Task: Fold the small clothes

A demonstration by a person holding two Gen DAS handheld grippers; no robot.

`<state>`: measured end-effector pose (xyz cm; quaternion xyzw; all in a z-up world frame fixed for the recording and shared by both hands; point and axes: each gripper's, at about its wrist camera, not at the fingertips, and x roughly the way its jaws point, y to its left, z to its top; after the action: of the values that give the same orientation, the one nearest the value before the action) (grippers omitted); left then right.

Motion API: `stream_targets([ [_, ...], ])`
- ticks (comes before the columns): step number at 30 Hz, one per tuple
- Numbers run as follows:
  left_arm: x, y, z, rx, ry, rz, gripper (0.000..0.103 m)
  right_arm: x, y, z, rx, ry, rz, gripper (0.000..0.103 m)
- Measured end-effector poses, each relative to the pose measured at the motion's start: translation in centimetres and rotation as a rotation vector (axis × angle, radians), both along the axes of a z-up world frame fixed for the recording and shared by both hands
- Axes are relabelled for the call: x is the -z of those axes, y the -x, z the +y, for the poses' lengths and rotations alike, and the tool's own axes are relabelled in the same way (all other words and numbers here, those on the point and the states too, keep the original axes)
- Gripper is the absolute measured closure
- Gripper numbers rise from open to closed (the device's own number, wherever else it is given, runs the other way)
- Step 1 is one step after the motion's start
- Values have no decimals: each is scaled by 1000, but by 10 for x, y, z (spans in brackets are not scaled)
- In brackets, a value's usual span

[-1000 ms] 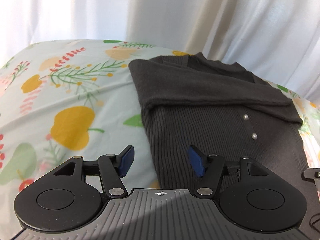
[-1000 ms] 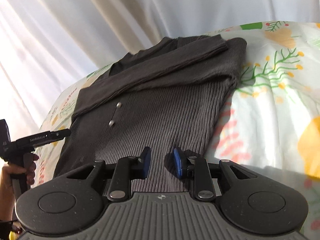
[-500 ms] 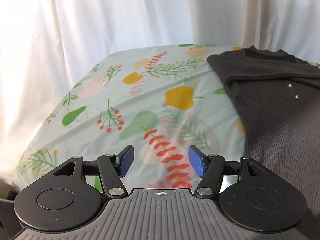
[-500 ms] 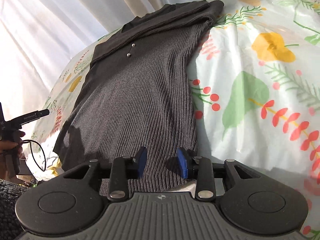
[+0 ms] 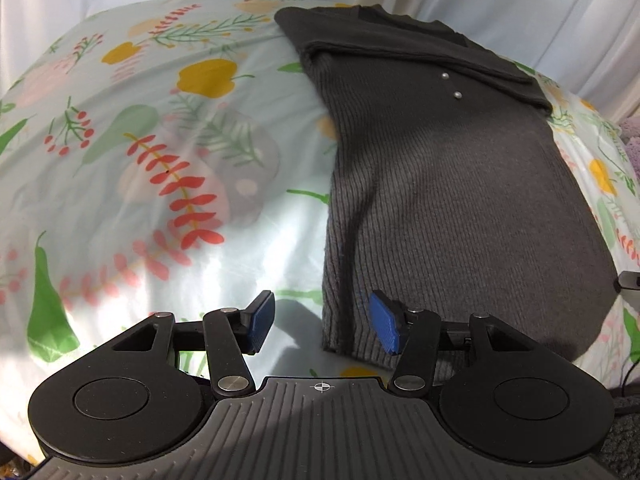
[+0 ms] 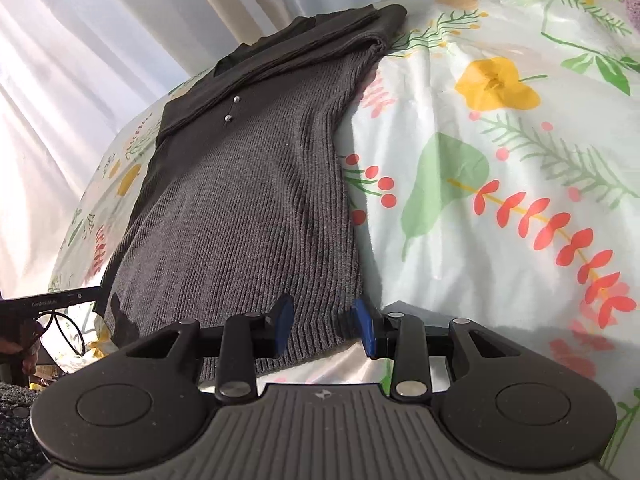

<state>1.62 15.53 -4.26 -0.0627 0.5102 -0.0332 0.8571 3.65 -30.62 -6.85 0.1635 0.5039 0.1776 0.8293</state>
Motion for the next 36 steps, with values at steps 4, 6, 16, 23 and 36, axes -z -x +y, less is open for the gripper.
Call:
stream_targets([
  [4,5,-3,2,10,47,31,52,6,1,-8,51,-10,38,70],
  [6,6,-6,1,22,74,41,54,9,3,-11,64,-48,47,70],
  [16,9,-15,-3,81,109,54,84,21,2,-25,117,-208,100,91],
  [23,6,-19,2,70,172,33,94,20,1,-24,112,-240,100,97],
  [36,-44,-78,24,-89,341,-184,94,-28,-66,-12,142,-295,-89,98],
])
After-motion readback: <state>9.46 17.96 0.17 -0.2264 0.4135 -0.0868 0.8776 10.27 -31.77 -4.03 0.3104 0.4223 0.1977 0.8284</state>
